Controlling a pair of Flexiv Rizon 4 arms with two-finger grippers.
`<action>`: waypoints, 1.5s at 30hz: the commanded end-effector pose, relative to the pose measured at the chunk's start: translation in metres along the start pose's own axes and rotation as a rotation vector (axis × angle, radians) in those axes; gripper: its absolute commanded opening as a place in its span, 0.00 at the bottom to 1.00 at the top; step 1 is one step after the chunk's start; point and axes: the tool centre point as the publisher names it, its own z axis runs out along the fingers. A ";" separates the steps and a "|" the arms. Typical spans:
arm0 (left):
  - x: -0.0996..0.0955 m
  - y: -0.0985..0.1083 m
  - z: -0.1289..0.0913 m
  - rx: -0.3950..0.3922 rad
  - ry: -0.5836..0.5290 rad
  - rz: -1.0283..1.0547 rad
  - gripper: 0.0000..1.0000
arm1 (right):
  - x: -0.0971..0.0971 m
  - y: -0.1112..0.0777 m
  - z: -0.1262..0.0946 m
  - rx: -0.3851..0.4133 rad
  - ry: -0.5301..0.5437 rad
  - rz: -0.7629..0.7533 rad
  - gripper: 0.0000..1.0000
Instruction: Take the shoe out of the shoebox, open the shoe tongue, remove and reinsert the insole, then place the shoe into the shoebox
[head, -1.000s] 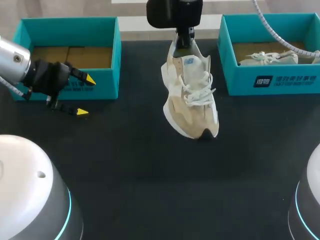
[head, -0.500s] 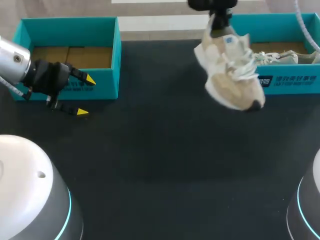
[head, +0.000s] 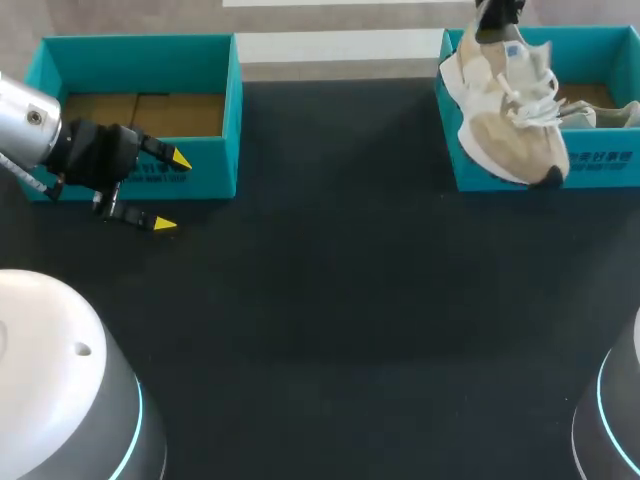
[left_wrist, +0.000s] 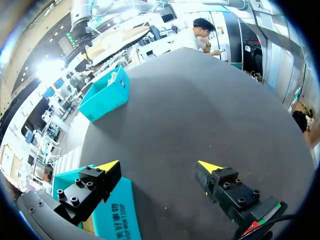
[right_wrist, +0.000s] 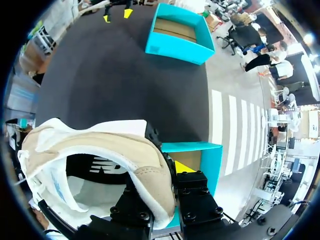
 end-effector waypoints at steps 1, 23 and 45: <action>0.000 0.000 0.000 -0.003 0.002 0.000 1.00 | 0.005 -0.002 -0.002 -0.003 -0.011 0.000 0.00; 0.000 0.000 0.000 -0.003 0.002 0.000 1.00 | -0.050 -0.068 0.007 -0.071 0.003 -0.199 0.00; 0.000 0.000 0.000 -0.003 0.002 0.000 1.00 | -0.120 -0.184 0.019 0.041 -0.011 -0.175 0.00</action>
